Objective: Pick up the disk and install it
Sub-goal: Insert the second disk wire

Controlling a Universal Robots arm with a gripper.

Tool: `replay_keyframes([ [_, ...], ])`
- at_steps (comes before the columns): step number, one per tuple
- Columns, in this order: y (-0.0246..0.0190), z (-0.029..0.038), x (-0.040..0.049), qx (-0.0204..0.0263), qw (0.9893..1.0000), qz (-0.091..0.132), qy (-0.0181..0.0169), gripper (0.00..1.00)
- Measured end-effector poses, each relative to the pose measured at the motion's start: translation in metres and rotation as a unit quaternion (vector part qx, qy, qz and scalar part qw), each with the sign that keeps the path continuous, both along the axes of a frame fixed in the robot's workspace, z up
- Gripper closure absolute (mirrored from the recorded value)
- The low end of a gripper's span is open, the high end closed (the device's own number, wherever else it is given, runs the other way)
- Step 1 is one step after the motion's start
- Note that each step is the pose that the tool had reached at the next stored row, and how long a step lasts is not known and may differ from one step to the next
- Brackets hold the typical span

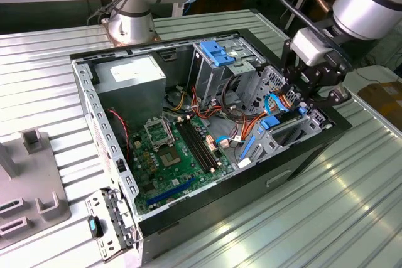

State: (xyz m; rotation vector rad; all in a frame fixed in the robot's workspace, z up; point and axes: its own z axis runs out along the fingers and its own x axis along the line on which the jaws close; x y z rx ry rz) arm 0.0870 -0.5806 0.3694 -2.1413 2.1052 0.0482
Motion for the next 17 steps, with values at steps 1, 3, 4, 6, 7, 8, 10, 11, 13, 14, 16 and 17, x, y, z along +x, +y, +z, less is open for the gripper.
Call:
replay_keyframes([
  [1,0.0,-0.0003,0.0004,0.0,0.9998,0.0,0.0187,0.58],
  [3,0.0,-0.0003,0.0005,-0.0001,0.9997,0.0,0.0249,0.58],
  [4,0.0,-0.0004,0.0005,-0.0001,0.9997,0.0,0.0251,0.58],
  [6,0.0,-0.0004,0.0005,0.0,0.9997,0.0,0.0255,0.58],
  [7,0.0,-0.0004,0.0005,0.0,0.9997,0.0,0.0257,0.58],
  [8,0.0,-0.0004,0.0005,0.0,0.9997,0.0,0.026,0.58],
  [10,0.0,-0.0004,0.0005,0.0,0.9997,0.0,0.0264,0.58],
  [11,0.0,-0.0004,0.0005,0.0,0.9996,0.0,0.0266,0.58],
  [13,0.0,-0.0004,0.0005,0.0,0.9996,0.0,0.0271,0.58],
  [14,0.0,-0.0004,0.0005,0.0,0.9996,0.0,0.0272,0.58],
  [16,0.0,-0.0004,0.0005,0.0,0.9996,0.0,0.0275,0.58],
  [17,0.0,-0.0004,0.0005,0.0,0.9996,0.0,0.0276,0.58],
])
